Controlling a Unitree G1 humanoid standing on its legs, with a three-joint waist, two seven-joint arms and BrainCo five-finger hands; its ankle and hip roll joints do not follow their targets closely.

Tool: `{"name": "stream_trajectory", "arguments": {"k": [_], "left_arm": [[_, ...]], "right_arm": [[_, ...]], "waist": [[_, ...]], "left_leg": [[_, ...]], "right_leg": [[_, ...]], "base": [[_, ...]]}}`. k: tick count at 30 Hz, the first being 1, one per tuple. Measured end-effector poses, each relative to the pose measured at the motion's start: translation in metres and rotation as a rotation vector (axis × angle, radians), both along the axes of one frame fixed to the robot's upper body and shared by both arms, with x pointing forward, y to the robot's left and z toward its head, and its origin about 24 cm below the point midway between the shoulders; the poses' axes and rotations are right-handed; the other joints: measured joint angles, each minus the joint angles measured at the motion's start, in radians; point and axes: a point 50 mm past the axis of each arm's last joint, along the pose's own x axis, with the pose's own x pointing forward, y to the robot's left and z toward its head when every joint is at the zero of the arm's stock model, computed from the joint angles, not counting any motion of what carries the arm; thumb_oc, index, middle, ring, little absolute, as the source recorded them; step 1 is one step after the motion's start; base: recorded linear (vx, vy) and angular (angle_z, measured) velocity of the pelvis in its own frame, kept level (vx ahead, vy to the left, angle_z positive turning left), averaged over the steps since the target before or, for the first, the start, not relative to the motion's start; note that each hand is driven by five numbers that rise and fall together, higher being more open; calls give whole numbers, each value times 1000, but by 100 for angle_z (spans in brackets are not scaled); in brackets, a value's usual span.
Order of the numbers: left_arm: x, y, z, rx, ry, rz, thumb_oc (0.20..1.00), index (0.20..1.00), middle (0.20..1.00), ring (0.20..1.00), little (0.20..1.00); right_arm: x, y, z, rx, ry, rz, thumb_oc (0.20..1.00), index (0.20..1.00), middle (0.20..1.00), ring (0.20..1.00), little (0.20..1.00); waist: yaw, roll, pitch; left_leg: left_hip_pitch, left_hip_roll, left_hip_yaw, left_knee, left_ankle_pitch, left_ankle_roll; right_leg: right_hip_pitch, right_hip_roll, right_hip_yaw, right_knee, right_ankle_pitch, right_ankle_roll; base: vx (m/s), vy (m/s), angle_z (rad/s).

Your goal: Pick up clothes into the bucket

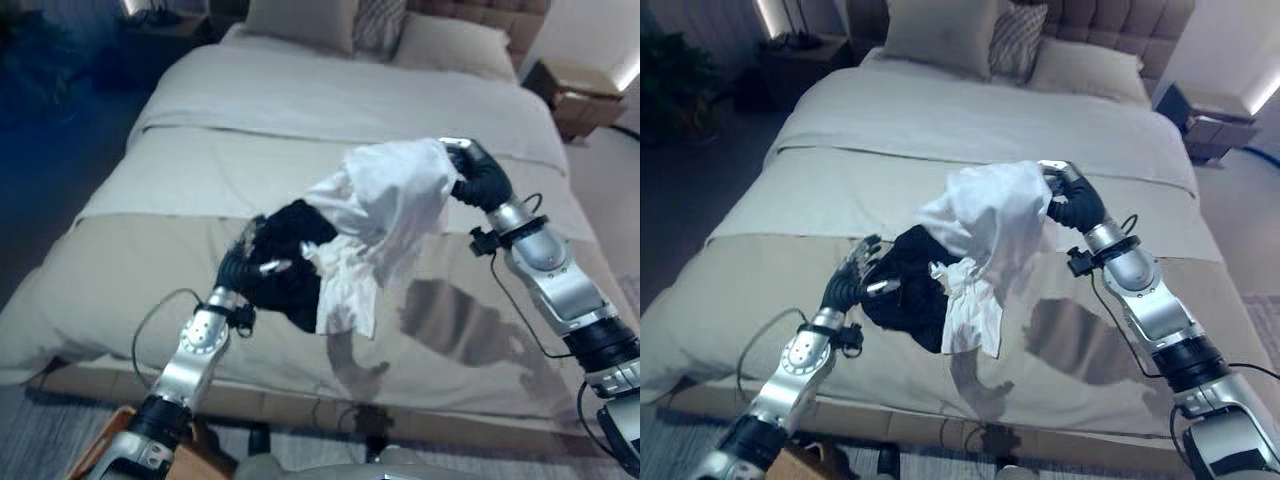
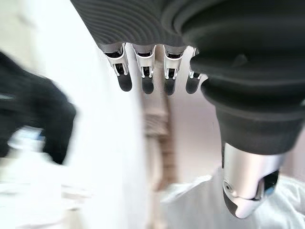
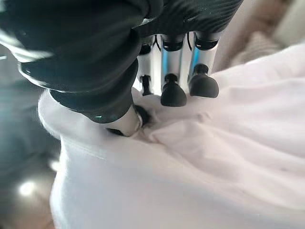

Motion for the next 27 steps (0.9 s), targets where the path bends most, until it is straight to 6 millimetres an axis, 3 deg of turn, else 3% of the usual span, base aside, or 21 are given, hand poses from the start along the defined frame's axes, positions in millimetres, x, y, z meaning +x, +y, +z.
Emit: {"name": "stream_trajectory", "arguments": {"k": [5, 11, 18, 24, 25, 26, 27], "left_arm": [[7, -29, 28, -57, -85, -136, 1000, 1000, 1000, 1000, 1000], [8, -41, 42, -132, -98, -229, 1000, 1000, 1000, 1000, 1000], [5, -56, 36, -228, -29, -319, 1000, 1000, 1000, 1000, 1000], [3, -66, 18, -375, 142, -448, 1000, 1000, 1000, 1000, 1000], [4, -65, 16, -387, 163, -456, 944, 944, 944, 944, 944], [4, -65, 14, -402, 182, -470, 501, 501, 501, 501, 501], [4, -65, 13, -410, 191, -480, 200, 200, 200, 200, 200]], "right_arm": [[-7, 19, -5, -36, 25, 117, 200, 200, 200, 200, 200], [-7, 21, -8, -45, 61, 144, 200, 200, 200, 200, 200], [-10, 18, -21, -35, 128, 149, 200, 200, 200, 200, 200], [-11, 22, -29, -39, 171, 182, 200, 200, 200, 200, 200], [-12, 23, -31, -42, 176, 188, 200, 200, 200, 200, 200], [-12, 23, -31, -44, 177, 191, 200, 200, 200, 200, 200], [-12, 24, -31, -44, 178, 193, 200, 200, 200, 200, 200]], "waist": [[-23, -1, -10], [-25, 1, -24], [-26, 10, -56], [-30, 13, -58], [-31, 15, -60], [-39, 16, -61], [-43, 16, -61]], "left_leg": [[26, -1, 6, -3, 0, 0], [44, 1, 24, -8, 0, 0], [53, 3, 24, -19, 0, 0], [64, 2, 28, -21, 0, 1], [66, 2, 30, -21, 0, 1], [66, 2, 30, -22, 0, 1], [66, 1, 30, -22, 0, 1]], "right_leg": [[20, -1, 4, 0, 0, 0], [25, -1, 21, 0, 0, 0], [30, -2, 20, 0, 0, 0], [36, -2, 24, 0, 0, 0], [37, -2, 27, 0, -1, 0], [36, -2, 27, 0, -1, 0], [36, -2, 27, 0, 0, 0]], "base": [[11, -8, -3], [3, -5, -7], [0, 0, 0], [10, 1, -2], [22, 4, -5], [0, 0, 0], [0, 0, 0]]}}
